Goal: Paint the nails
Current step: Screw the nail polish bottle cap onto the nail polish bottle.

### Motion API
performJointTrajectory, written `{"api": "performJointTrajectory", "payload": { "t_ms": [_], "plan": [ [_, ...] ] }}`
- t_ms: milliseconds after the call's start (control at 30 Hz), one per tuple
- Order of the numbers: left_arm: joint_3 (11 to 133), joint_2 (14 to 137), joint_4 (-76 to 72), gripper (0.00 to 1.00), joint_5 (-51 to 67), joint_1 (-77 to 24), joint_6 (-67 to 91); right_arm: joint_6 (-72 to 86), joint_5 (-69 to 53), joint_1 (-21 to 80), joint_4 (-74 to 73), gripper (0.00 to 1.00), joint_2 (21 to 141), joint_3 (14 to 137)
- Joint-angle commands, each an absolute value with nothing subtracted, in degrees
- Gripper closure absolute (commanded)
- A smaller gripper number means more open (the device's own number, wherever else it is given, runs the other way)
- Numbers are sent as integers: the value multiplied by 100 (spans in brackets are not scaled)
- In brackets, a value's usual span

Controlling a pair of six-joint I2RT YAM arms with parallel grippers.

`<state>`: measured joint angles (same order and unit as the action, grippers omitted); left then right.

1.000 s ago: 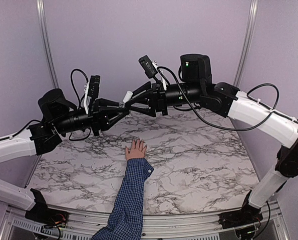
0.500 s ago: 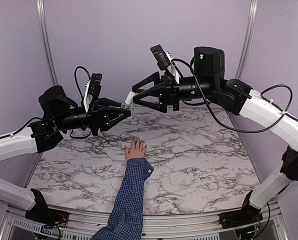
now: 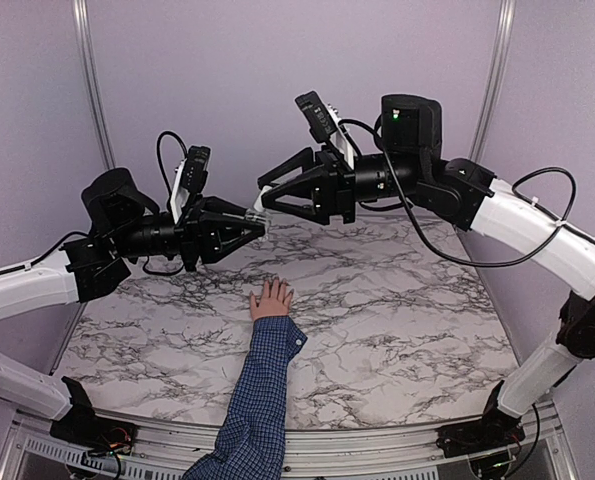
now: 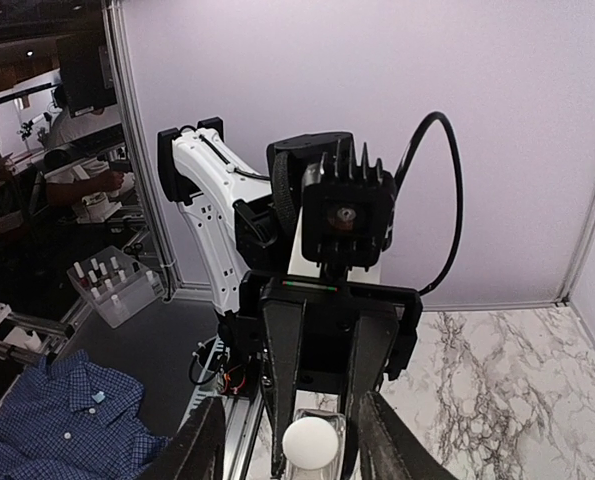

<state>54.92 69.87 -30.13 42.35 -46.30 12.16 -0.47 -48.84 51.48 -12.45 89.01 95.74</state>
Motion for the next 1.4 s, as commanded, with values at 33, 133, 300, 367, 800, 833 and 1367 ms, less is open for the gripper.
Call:
{"api": "performJointTrajectory", "payload": {
  "t_ms": [33, 133, 300, 367, 800, 833, 1367],
  "plan": [
    [5765, 7066, -3309, 100, 4407, -4649, 1273, -37, -4982, 5133, -1059, 61, 8965, 9746],
    [5774, 7090, -3307, 100, 4410, -4649, 1270, -38, -5017, 5128, -1046, 66, 8973, 9721],
    [5782, 7100, -3313, 100, 4417, -4649, 1263, -35, -5090, 5132, -1037, 74, 8965, 9654],
    [5788, 7112, -3318, 100, 4412, -4649, 1259, -35, -5109, 5132, -1044, 79, 8956, 9613],
    [5860, 7181, -3314, 100, 4135, -4646, 1138, 117, -5149, 5133, -1090, 84, 8912, 9395],
    [5870, 7182, -3315, 100, 4068, -4649, 1127, 150, -5158, 5136, -1073, 84, 8912, 9369],
    [5749, 6942, -3359, 100, 2568, -4649, 690, 899, -4425, 5129, -797, 89, 8954, 9145]
  ]
}}
